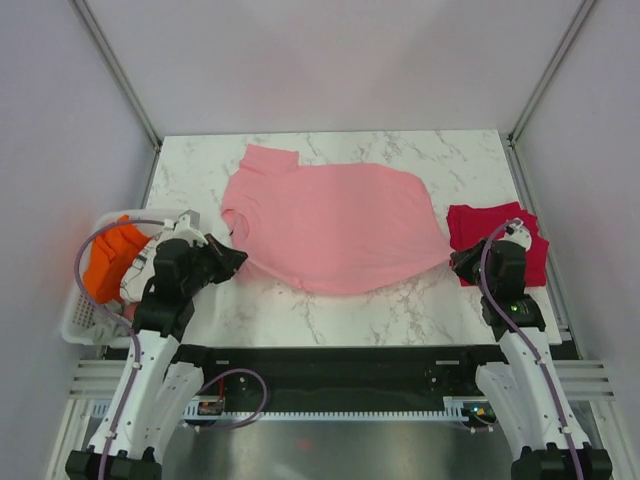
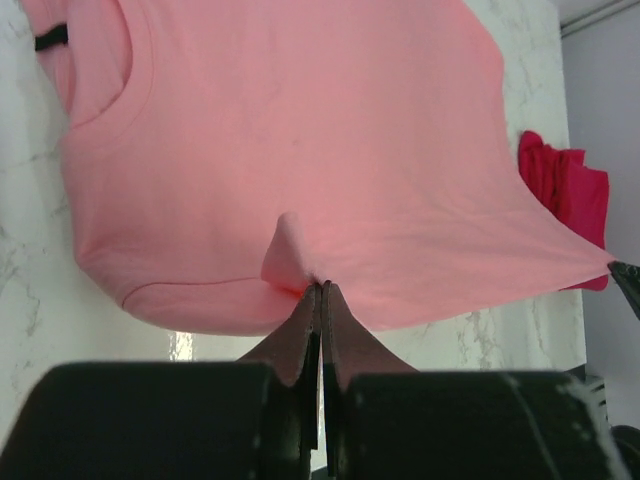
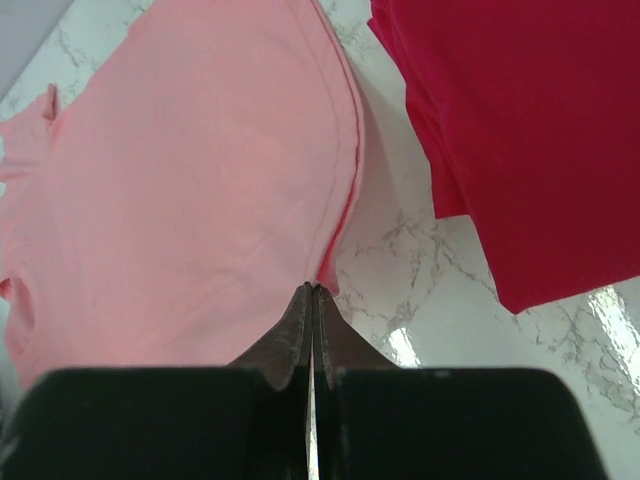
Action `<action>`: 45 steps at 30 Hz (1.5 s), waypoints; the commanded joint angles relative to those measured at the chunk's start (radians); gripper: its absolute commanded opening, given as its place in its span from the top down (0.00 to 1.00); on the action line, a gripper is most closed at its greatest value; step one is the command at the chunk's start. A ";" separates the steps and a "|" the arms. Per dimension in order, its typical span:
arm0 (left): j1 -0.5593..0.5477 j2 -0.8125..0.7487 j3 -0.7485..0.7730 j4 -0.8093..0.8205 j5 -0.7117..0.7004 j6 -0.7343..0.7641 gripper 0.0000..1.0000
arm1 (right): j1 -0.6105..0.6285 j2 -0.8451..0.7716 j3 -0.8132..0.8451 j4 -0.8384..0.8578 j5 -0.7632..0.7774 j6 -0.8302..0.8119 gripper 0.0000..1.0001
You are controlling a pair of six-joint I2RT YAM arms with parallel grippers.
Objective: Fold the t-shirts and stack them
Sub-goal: Flatten the tshirt out, then fold the tshirt
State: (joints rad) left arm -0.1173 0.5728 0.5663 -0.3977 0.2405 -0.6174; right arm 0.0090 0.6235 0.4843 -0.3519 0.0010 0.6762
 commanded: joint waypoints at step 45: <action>-0.002 0.831 0.549 0.123 -0.280 0.051 0.98 | -0.003 0.949 0.502 0.240 0.070 0.011 1.00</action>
State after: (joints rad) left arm -0.1246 1.3689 1.0466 -0.3183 -0.0101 -0.5999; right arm 0.0090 1.5517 0.9379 -0.1440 0.0494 0.6697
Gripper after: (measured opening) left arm 0.025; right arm 0.007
